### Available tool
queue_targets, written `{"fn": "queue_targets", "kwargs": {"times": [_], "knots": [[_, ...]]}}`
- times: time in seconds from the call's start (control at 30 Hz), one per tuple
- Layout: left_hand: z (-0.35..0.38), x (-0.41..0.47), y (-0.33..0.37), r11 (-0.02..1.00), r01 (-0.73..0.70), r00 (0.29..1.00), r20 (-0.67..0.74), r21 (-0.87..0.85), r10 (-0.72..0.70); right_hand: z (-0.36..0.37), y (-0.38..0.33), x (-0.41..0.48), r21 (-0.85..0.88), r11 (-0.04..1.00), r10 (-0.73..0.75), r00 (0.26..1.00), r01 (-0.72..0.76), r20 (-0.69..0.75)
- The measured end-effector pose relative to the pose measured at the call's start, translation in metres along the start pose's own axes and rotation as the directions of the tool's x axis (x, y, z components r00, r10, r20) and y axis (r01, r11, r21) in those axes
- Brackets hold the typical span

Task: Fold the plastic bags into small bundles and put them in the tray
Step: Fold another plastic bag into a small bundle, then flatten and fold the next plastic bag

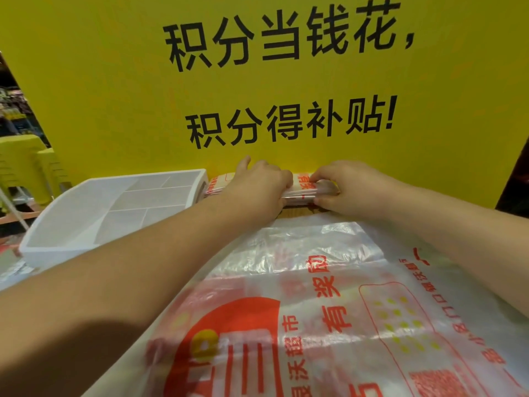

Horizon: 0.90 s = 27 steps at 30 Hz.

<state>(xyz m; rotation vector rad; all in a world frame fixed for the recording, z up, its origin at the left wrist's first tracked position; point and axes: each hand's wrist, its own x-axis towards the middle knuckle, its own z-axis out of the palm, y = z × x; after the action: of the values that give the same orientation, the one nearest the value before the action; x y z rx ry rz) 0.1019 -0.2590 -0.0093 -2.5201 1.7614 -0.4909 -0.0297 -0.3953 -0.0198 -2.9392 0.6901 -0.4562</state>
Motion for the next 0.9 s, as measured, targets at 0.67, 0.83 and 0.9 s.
{"fn": "queue_targets", "kwargs": {"times": [0.67, 0.83, 0.9], "knots": [[-0.038, -0.032, 0.002, 0.998, 0.056, 0.998, 0.011, -0.041, -0.056, -0.021, -0.018, -0.033, 0.042, 0.997, -0.054, 0.996, 0.058, -0.07], [-0.068, -0.083, 0.004, 0.991, 0.055, 0.992, 0.108, 0.121, -0.068, -0.049, -0.052, -0.069, -0.028, 0.993, -0.119, 0.992, 0.118, -0.047], [-0.081, -0.107, 0.004, 0.983, 0.082, 0.986, 0.127, 0.165, -0.104, -0.062, -0.069, -0.088, -0.048, 0.991, -0.126, 0.991, 0.123, -0.045]]}}
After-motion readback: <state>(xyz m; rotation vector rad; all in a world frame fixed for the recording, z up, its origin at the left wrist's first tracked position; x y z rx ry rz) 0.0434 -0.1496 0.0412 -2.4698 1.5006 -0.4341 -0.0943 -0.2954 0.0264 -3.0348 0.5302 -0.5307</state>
